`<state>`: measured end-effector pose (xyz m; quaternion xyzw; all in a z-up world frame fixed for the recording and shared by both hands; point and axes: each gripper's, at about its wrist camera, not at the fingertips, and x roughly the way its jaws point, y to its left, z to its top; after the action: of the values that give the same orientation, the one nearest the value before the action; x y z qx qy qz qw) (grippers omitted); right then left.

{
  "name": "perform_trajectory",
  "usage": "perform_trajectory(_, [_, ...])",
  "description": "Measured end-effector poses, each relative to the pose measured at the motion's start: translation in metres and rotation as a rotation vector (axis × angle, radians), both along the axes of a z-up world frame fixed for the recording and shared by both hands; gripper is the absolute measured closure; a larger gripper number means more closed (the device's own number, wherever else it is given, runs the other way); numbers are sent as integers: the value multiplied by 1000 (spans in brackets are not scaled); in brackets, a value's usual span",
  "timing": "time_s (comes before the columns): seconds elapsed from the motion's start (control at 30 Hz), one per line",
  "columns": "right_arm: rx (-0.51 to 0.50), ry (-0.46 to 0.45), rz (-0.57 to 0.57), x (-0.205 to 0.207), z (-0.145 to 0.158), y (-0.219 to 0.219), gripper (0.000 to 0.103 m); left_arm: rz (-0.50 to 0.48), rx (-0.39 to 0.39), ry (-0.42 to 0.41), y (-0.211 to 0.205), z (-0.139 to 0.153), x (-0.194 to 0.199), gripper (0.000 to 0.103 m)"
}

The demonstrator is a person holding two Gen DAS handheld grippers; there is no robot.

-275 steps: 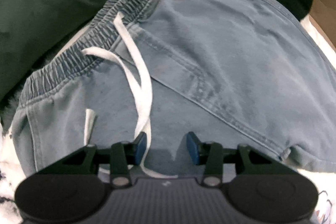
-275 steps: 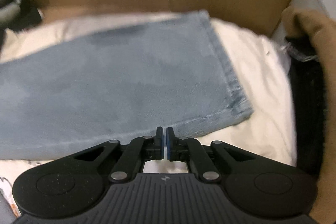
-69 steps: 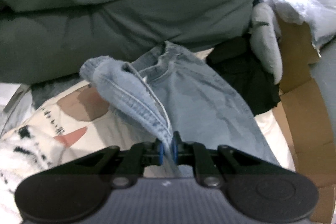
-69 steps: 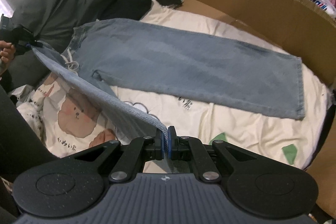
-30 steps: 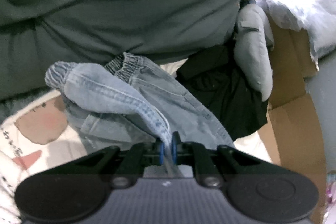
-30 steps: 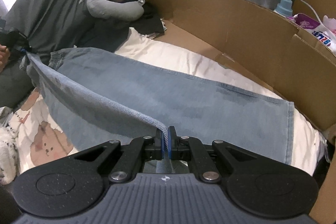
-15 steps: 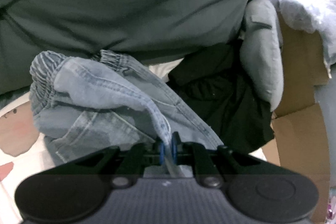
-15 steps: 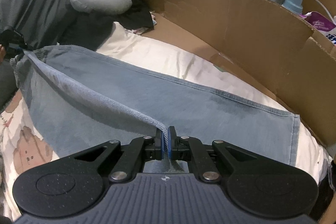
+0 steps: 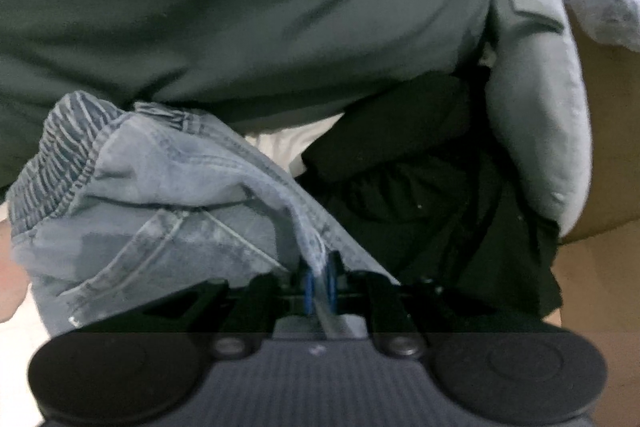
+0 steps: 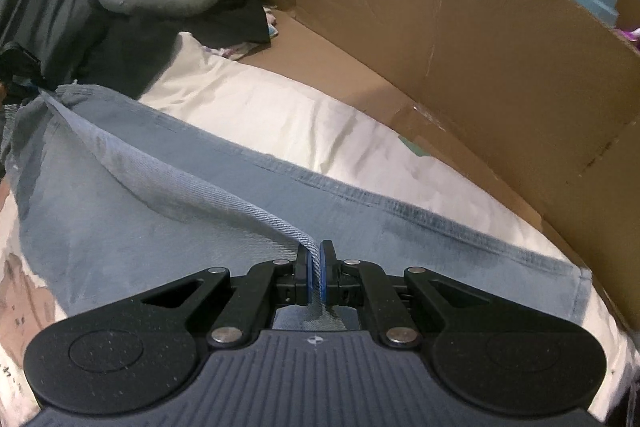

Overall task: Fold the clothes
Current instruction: 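Lift the jeans leg edge with the right gripper while the left gripper grasps the waistband edge, then open both grippers and lay the jeans down on the duvet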

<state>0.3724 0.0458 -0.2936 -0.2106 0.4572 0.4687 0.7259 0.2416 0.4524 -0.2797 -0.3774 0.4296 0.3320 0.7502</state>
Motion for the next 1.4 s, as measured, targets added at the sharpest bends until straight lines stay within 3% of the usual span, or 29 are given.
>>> perform_trajectory(0.57, [-61,10,-20,45,-62,56,101,-12,7,17,11,-31,26,94])
perform_trajectory(0.77, [-87,27,-46,50,-81,66,100,-85,-3,-5,4,-19,23,75])
perform_trajectory(0.97, [-94,6,-46,46,-79,62,100,-80,17,-22,1,-17,19,92])
perform_trajectory(1.17, [-161,-32,-51,44,-77,71,100,-84,23,-18,-2,-15,18,93])
perform_trajectory(1.27, [-177,-38,-51,45,-81,75,99,-64,-5,-15,4,-22,17,88])
perform_trajectory(1.33, [-170,-33,-67,48,-81,74,81,-30,-18,-25,4,-20,13,85])
perform_trajectory(1.4, [-141,-46,-118,52,-70,65,59,-41,-3,-29,-5,-13,10,67])
